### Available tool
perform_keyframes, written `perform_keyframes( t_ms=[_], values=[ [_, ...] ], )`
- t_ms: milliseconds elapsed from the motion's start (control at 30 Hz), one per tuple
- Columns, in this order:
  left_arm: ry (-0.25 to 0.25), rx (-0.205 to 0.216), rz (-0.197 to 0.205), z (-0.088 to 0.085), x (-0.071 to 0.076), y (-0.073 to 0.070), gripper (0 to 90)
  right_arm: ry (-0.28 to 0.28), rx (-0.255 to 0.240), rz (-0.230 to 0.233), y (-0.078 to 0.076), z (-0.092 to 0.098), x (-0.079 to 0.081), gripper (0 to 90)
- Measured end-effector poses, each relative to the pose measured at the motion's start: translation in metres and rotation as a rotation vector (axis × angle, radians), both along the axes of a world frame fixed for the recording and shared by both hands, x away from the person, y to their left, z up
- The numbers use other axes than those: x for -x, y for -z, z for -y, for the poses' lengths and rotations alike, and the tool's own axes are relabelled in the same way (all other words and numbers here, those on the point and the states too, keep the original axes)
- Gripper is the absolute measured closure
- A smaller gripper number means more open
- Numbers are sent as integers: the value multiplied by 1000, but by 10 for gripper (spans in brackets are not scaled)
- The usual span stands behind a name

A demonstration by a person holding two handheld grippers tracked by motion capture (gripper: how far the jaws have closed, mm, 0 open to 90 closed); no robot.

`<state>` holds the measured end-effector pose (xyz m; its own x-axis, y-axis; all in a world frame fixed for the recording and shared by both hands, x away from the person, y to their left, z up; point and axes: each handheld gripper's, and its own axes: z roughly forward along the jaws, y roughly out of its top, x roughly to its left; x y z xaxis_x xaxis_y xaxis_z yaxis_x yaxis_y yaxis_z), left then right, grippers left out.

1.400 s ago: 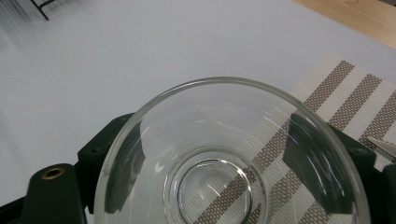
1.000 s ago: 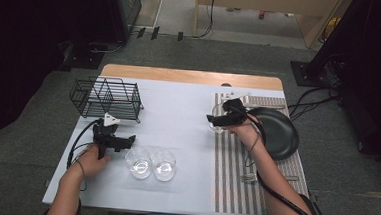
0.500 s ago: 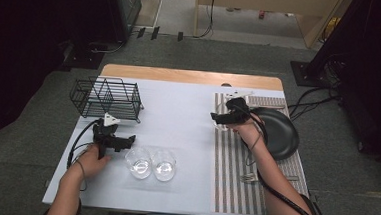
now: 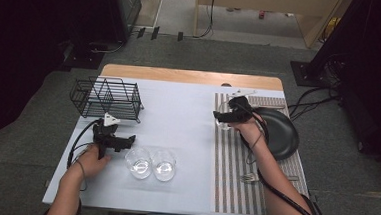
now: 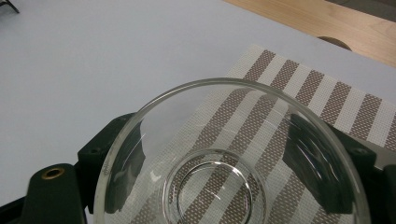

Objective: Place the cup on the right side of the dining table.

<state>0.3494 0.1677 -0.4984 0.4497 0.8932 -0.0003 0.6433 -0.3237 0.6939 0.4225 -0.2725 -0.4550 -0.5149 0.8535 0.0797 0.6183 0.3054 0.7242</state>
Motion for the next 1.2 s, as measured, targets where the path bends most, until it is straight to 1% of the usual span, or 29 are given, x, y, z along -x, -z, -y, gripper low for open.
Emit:
perform_keyframes(
  t_ms=[200, 333, 400, 533, 600, 667, 767, 933, 1000, 1067, 1200],
  values=[
    [0, 0, 0, 0, 0, 0, 0, 11, -7, 1, 0, 1, -1, 187],
    [0, -1, 0, 0, 0, 0, 0, -2, 14, 23, 2, 0, -1, 187],
    [0, -1, 0, 0, 0, 0, 0, 3, 17, 26, 3, -2, -1, 187],
    [0, -1, 0, 0, 0, 0, 0, 4, 9, 30, 3, -1, -1, 187],
    [0, -1, 1, 0, 0, 0, 0, -6, 12, 38, 4, -1, -1, 186],
    [0, -1, 1, 0, 0, 0, 0, -9, 3, 42, 5, 0, -2, 185],
    [0, -1, 1, 0, 0, 0, 0, -5, 10, 38, 4, -1, -1, 184],
    [0, -1, 1, 0, 0, 0, 0, -8, 6, 37, 5, 0, -2, 181],
    [0, -1, 1, 0, 0, 0, 0, -2, 12, 42, 5, 0, -2, 159],
    [0, -1, 1, 0, 0, 0, 0, 6, 16, 31, 6, 0, -2, 136],
    [0, -1, 1, 0, 0, 0, 0, 7, 12, 26, 6, 1, -2, 136]
  ],
)
